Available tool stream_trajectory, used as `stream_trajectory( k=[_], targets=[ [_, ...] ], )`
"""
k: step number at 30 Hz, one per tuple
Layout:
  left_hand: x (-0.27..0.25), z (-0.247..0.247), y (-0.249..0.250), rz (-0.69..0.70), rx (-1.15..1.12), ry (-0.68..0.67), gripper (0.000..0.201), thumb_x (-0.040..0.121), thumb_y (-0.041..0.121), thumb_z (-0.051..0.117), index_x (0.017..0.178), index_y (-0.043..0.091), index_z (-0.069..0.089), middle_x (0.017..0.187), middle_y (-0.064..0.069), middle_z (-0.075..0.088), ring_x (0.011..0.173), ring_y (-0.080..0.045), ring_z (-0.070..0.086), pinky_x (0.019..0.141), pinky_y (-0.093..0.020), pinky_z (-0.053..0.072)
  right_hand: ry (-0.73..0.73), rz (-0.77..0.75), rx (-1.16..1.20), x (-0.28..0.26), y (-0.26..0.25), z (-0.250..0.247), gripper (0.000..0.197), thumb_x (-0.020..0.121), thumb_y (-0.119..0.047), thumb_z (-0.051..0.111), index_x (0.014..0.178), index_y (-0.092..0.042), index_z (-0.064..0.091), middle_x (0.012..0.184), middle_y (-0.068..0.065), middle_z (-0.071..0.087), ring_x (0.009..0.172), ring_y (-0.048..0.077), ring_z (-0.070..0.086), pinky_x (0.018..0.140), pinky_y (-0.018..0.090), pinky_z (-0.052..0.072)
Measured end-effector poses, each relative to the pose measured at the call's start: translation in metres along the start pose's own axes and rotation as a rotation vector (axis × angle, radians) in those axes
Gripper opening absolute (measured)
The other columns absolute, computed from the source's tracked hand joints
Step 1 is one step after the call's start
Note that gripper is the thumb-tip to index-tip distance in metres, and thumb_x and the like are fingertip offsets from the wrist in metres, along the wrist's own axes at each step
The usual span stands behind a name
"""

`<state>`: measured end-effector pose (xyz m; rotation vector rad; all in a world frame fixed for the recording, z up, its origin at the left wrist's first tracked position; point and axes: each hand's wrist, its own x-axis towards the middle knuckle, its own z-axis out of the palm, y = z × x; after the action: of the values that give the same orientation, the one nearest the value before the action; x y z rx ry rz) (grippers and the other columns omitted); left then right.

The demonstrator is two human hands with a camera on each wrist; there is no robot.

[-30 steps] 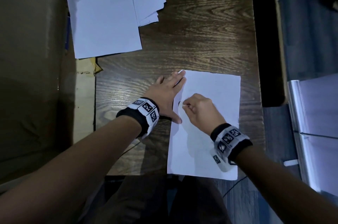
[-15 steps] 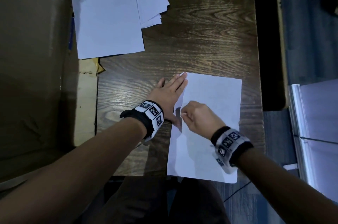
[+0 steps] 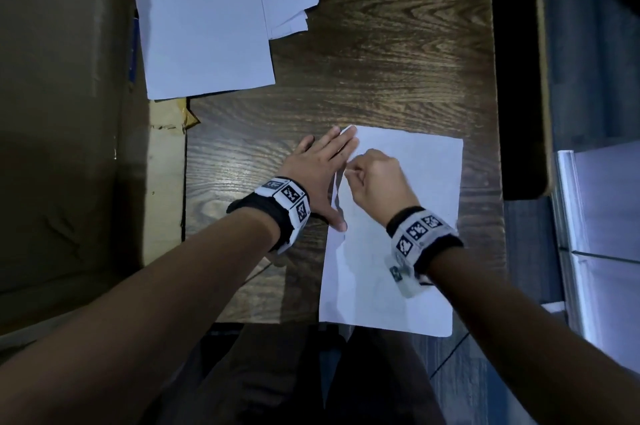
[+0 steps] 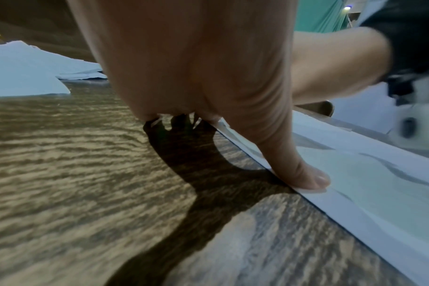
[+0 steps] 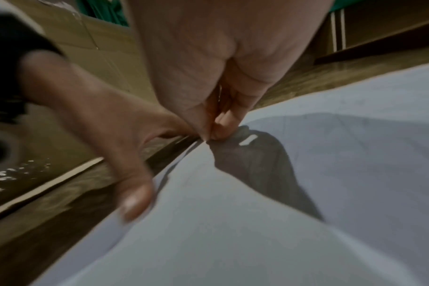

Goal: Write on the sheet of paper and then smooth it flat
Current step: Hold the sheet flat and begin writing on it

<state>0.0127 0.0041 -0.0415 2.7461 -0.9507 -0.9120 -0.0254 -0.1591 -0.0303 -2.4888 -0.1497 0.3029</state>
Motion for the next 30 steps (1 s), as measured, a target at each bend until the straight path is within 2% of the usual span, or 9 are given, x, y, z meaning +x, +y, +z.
stream_trajectory(
  k=[3, 5, 9, 14, 19, 22, 24, 27, 30],
  targets=[
    [0.002, 0.002, 0.000, -0.016, 0.021, 0.016, 0.157, 0.049, 0.080, 0.081, 0.162, 0.022, -0.012, 0.167, 0.009, -0.024, 0.154, -0.014, -0.018, 0.125, -0.045, -0.002, -0.154, -0.057, 0.024, -0.045, -0.013, 0.005, 0.015, 0.087, -0.008, 0.060, 0.073, -0.008, 0.066, 0.076, 0.008, 0.058, 0.066, 0.029, 0.059, 0.063, 0.036, 0.046],
    [0.002, 0.004, 0.000, -0.013, 0.011, 0.017, 0.158, 0.048, 0.082, 0.080, 0.162, 0.022, -0.012, 0.167, 0.009, -0.024, 0.154, -0.014, -0.018, 0.125, -0.045, -0.003, -0.209, -0.072, 0.011, -0.034, -0.009, -0.001, 0.014, 0.087, -0.011, 0.060, 0.074, -0.009, 0.066, 0.076, 0.005, 0.058, 0.065, 0.025, 0.058, 0.064, 0.038, 0.049],
    [0.001, 0.001, -0.001, -0.002, -0.001, 0.009, 0.158, 0.048, 0.083, 0.079, 0.162, 0.021, -0.011, 0.167, 0.010, -0.024, 0.154, -0.014, -0.018, 0.124, -0.044, -0.004, 0.020, 0.030, 0.001, 0.005, -0.005, 0.002, 0.013, 0.086, -0.009, 0.058, 0.075, -0.008, 0.067, 0.076, 0.008, 0.056, 0.066, 0.027, 0.056, 0.062, 0.034, 0.047],
    [0.001, 0.002, 0.001, -0.020, 0.042, 0.008, 0.156, 0.050, 0.080, 0.080, 0.162, 0.022, -0.013, 0.167, 0.008, -0.024, 0.155, -0.015, -0.016, 0.126, -0.047, 0.001, -0.153, -0.018, 0.051, -0.049, -0.015, 0.005, 0.015, 0.084, -0.006, 0.061, 0.070, -0.009, 0.065, 0.075, 0.007, 0.058, 0.066, 0.027, 0.059, 0.062, 0.037, 0.049],
    [0.000, 0.000, 0.000, -0.005, 0.030, -0.008, 0.157, 0.050, 0.086, 0.075, 0.161, 0.022, -0.014, 0.166, 0.009, -0.025, 0.154, -0.015, -0.018, 0.125, -0.046, -0.002, 0.067, 0.082, -0.022, -0.003, -0.005, 0.003, 0.014, 0.086, -0.009, 0.059, 0.076, -0.006, 0.067, 0.080, 0.012, 0.061, 0.066, 0.029, 0.059, 0.061, 0.034, 0.049],
    [0.000, -0.003, 0.003, -0.022, 0.047, -0.009, 0.156, 0.052, 0.083, 0.078, 0.161, 0.022, -0.014, 0.166, 0.009, -0.026, 0.154, -0.015, -0.018, 0.126, -0.047, 0.000, -0.087, 0.022, 0.029, -0.049, -0.014, 0.007, 0.012, 0.085, -0.007, 0.061, 0.075, -0.007, 0.067, 0.079, 0.010, 0.060, 0.068, 0.030, 0.060, 0.063, 0.034, 0.049],
    [-0.001, -0.002, 0.003, -0.019, 0.046, -0.022, 0.155, 0.052, 0.083, 0.077, 0.161, 0.022, -0.015, 0.166, 0.009, -0.026, 0.154, -0.014, -0.019, 0.126, -0.046, -0.001, -0.155, -0.004, -0.005, -0.037, -0.007, -0.001, 0.012, 0.087, -0.011, 0.059, 0.077, -0.010, 0.067, 0.078, 0.007, 0.058, 0.069, 0.031, 0.060, 0.065, 0.038, 0.051],
    [0.000, -0.001, 0.001, -0.006, 0.040, -0.029, 0.156, 0.051, 0.086, 0.075, 0.161, 0.022, -0.015, 0.166, 0.009, -0.027, 0.154, -0.015, -0.020, 0.125, -0.046, -0.002, 0.045, 0.073, -0.047, 0.013, 0.007, -0.007, 0.017, 0.088, -0.015, 0.055, 0.077, -0.009, 0.066, 0.078, 0.010, 0.058, 0.068, 0.031, 0.058, 0.063, 0.039, 0.051],
    [0.001, -0.002, 0.001, -0.015, 0.049, -0.016, 0.156, 0.051, 0.085, 0.076, 0.161, 0.022, -0.014, 0.166, 0.008, -0.027, 0.154, -0.015, -0.019, 0.126, -0.047, -0.001, 0.024, 0.042, -0.019, -0.024, -0.003, 0.004, 0.017, 0.086, -0.008, 0.058, 0.069, -0.008, 0.061, 0.071, 0.007, 0.053, 0.065, 0.029, 0.056, 0.061, 0.038, 0.049]
  ],
)
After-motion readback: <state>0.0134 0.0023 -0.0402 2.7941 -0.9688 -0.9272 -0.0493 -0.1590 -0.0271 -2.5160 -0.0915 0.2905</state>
